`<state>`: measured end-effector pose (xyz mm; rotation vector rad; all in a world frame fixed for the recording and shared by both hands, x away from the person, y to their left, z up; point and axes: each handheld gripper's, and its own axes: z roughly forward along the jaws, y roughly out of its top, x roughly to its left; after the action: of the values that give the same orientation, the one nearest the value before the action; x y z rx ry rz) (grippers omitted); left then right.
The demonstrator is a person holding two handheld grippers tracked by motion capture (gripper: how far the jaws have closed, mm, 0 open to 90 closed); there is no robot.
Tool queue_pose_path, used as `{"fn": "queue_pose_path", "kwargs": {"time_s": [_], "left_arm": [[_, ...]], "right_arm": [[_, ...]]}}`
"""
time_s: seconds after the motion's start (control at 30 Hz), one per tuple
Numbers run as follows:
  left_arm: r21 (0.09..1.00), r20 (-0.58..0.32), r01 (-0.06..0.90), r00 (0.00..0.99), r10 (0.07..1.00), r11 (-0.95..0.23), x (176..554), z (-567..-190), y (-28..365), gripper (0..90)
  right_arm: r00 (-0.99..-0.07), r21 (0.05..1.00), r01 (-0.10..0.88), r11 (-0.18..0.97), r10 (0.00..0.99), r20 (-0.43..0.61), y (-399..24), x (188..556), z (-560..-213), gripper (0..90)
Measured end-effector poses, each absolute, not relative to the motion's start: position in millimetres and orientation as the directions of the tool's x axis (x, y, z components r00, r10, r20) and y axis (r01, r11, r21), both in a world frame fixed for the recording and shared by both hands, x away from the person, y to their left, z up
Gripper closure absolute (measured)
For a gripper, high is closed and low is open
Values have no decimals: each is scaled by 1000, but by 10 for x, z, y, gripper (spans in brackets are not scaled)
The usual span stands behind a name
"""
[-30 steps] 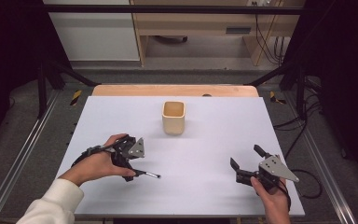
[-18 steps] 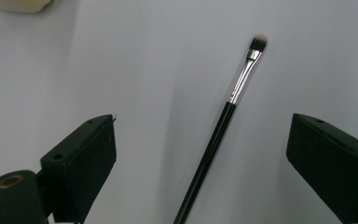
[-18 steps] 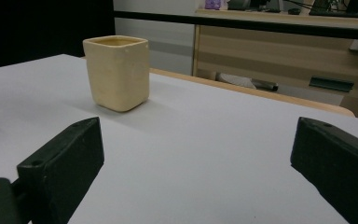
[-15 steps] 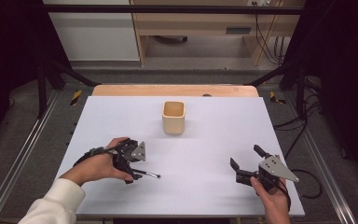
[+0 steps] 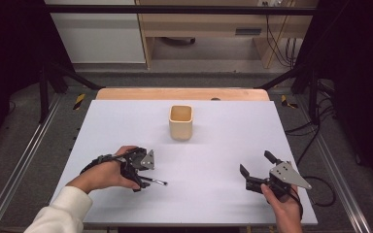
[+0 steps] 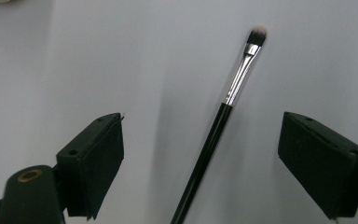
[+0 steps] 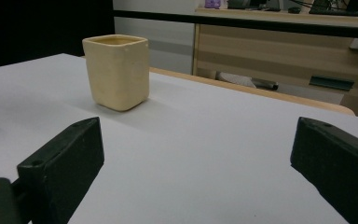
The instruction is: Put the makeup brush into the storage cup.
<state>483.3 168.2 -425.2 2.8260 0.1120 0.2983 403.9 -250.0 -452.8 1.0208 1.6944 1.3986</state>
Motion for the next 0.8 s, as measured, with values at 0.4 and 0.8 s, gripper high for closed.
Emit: {"fn": "queue_pose_path", "kwargs": {"time_s": [0.4, 0.8], "left_arm": [[276, 179, 14, 982, 66, -961, 4814, -4289, 1647, 332], [236, 165, -13, 986, 27, -972, 4796, -4352, 1603, 523]], "right_arm": [[-442, 984, 139, 107, 896, -35, -2498, 4040, -4532, 31], [-442, 984, 140, 107, 896, -35, -2497, 4041, -4534, 34]]}}
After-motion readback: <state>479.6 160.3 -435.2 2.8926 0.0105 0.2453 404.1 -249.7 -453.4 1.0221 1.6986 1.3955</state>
